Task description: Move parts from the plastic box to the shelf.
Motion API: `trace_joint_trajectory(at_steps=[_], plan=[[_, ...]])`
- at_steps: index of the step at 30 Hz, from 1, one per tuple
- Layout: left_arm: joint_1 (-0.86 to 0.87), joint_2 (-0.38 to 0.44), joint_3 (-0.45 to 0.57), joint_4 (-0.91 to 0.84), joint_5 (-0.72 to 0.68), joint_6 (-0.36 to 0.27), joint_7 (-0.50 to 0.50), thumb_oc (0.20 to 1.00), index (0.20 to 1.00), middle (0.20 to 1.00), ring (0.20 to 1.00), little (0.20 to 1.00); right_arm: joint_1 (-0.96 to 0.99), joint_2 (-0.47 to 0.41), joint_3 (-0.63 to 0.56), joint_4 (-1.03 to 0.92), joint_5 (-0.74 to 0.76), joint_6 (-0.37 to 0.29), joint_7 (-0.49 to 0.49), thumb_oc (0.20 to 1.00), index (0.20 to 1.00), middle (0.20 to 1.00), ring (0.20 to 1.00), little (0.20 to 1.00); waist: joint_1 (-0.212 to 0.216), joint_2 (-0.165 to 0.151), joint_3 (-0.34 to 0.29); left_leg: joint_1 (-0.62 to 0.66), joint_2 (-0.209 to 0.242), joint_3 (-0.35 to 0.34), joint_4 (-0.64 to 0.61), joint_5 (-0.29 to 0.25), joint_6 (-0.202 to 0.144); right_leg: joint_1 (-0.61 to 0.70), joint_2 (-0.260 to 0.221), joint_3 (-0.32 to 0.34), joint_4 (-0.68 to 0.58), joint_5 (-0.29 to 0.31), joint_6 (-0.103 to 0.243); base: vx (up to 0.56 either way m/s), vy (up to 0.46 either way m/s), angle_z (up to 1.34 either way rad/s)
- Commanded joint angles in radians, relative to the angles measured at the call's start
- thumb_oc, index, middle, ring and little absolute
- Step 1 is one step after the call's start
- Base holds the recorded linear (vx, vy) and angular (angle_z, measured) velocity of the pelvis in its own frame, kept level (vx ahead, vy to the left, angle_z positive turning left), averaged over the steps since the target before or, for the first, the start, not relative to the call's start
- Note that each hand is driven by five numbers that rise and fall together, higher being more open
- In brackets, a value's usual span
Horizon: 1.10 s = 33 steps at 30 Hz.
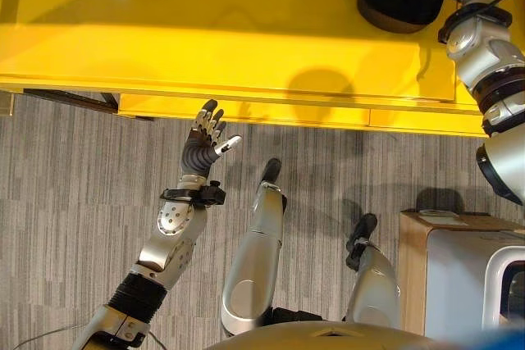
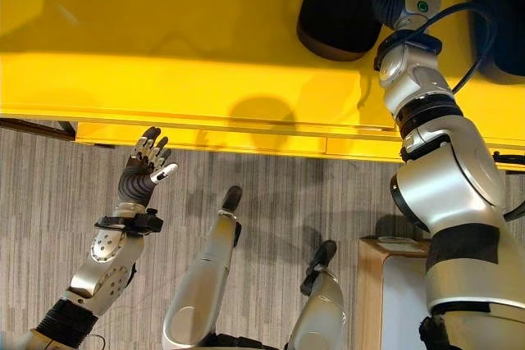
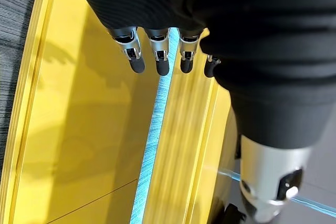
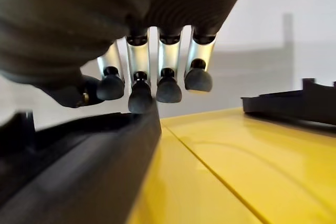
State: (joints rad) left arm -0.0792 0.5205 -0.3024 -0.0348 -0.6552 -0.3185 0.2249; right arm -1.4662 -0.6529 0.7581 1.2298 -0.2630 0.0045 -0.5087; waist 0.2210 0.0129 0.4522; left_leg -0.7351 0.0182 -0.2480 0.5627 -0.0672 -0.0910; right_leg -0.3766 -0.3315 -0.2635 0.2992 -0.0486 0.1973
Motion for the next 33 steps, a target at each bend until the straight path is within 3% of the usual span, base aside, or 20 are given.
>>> trace_joint_trajectory(at_steps=[1,16,17,18,19,21,22,33], plan=[[0.0,-0.001,0.023,-0.002,0.026,-0.064,-0.006,1.0,1.0,1.0,1.0,1.0,-0.018,-0.132,0.032,-0.066,-0.043,-0.005,-0.034,0.2,0.2,0.2,0.2,0.2,0.009,-0.004,-0.003,0.013,0.001,0.12,-0.025,-0.042,0.025,-0.022,0.041,0.029,0.184,-0.123,-0.063,0.0,0.0,0.0],[0.002,0.004,0.04,0.006,0.024,-0.067,-0.001,1.0,1.0,1.0,1.0,1.0,-0.009,-0.129,0.013,-0.112,-0.04,-0.006,-0.039,0.2,0.2,0.2,0.2,0.2,0.001,-0.011,0.0,0.017,0.009,0.121,-0.031,-0.038,0.024,-0.02,0.046,0.029,0.188,-0.126,-0.066,-0.01,0.002,0.0],[0.0,0.005,0.04,0.004,0.024,-0.067,0.0,1.0,1.0,1.0,1.0,1.0,-0.012,-0.128,0.006,-0.121,-0.032,-0.009,-0.041,0.523,0.523,0.523,0.523,0.523,0.001,-0.008,0.001,0.007,0.008,0.121,-0.041,-0.007,0.03,-0.03,0.045,0.024,0.18,-0.103,-0.071,0.0,0.0,0.0],[0.002,0.003,0.042,0.004,0.023,-0.07,0.002,1.0,1.0,1.0,1.0,1.0,-0.015,-0.126,-0.003,-0.136,-0.021,-0.012,-0.045,0.592,0.592,0.592,0.592,0.592,-0.001,-0.013,-0.002,0.016,0.009,0.121,-0.033,-0.036,0.024,-0.02,0.047,0.029,0.184,-0.124,-0.067,-0.08,0.028,-0.01],[0.0,0.003,0.043,0.005,0.023,-0.069,0.005,1.0,1.0,1.0,1.0,1.0,-0.014,-0.123,-0.017,-0.156,-0.01,-0.012,-0.052,1.0,1.0,1.0,1.0,1.0,-0.001,-0.01,0.0,0.007,0.008,0.121,-0.041,-0.007,0.03,-0.028,0.046,0.024,0.179,-0.103,-0.071,0.08,-0.035,-0.04],[0.0,0.0,0.045,0.007,0.021,-0.068,0.007,1.0,1.0,1.0,1.0,1.0,-0.009,-0.112,-0.04,-0.18,0.023,-0.022,-0.053,1.0,1.0,1.0,1.0,1.0,-0.004,-0.015,-0.004,0.015,0.009,0.119,-0.031,-0.037,0.024,-0.019,0.048,0.03,0.185,-0.125,-0.068,0.0,-0.002,-0.04],[-0.001,0.001,0.046,0.011,0.02,-0.069,0.009,1.0,1.0,1.0,1.0,1.0,-0.007,-0.109,-0.066,-0.222,0.056,-0.03,-0.056,1.0,1.0,1.0,1.0,1.0,-0.006,-0.015,-0.003,0.006,0.009,0.119,-0.036,-0.01,0.03,-0.029,0.046,0.025,0.184,-0.105,-0.072,-0.07,0.031,-0.01],[0.009,0.0,0.055,0.017,0.01,-0.063,0.012,1.0,1.0,1.0,1.0,1.0,0.021,-0.091,-0.161,-0.428,0.16,-0.079,-0.07,1.0,1.0,1.0,1.0,1.0,-0.015,-0.031,-0.005,0.007,0.012,0.119,-0.039,-0.009,0.031,-0.024,0.051,0.026,0.183,-0.105,-0.075,-0.01,0.003,0.0]])
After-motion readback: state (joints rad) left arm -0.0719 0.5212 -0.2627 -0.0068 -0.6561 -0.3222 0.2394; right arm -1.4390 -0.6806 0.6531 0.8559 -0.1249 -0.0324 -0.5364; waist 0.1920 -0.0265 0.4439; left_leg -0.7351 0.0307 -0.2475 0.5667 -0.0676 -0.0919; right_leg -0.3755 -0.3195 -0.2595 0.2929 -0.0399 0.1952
